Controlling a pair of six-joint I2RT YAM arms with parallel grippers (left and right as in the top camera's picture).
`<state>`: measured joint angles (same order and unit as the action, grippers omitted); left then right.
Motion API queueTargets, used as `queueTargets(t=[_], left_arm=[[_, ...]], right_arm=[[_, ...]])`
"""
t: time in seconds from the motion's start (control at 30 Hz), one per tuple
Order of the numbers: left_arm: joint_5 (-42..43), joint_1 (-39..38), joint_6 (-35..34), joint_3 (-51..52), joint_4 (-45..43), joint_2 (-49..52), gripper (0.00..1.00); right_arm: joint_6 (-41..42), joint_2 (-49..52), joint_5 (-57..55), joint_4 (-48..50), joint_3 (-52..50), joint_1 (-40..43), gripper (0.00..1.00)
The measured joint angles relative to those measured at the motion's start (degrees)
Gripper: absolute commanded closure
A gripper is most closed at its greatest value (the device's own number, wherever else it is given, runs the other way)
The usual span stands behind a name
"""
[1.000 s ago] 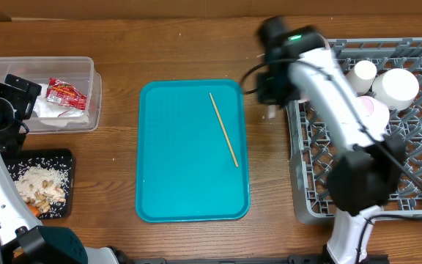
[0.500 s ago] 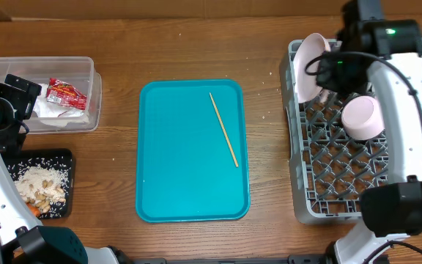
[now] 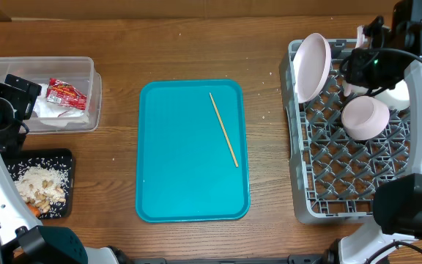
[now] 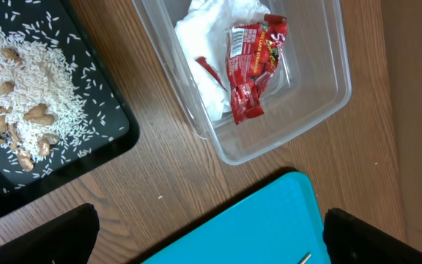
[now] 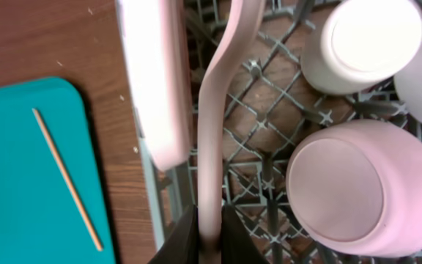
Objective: Sort waste into correct bins and load items into the dishwasher
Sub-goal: 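Move the right gripper back to the tray and grasp the wooden chopstick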
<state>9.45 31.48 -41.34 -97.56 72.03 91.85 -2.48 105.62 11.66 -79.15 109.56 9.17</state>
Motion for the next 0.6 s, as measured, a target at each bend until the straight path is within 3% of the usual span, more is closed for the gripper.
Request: queueTargets(t=[0.6], left_arm=[[0.0,0.0,0.0,0.0,0.0,0.0,0.0]], right_arm=[[-4.9,0.7,-1.4,10.8,-13.0,0.0,0.9]])
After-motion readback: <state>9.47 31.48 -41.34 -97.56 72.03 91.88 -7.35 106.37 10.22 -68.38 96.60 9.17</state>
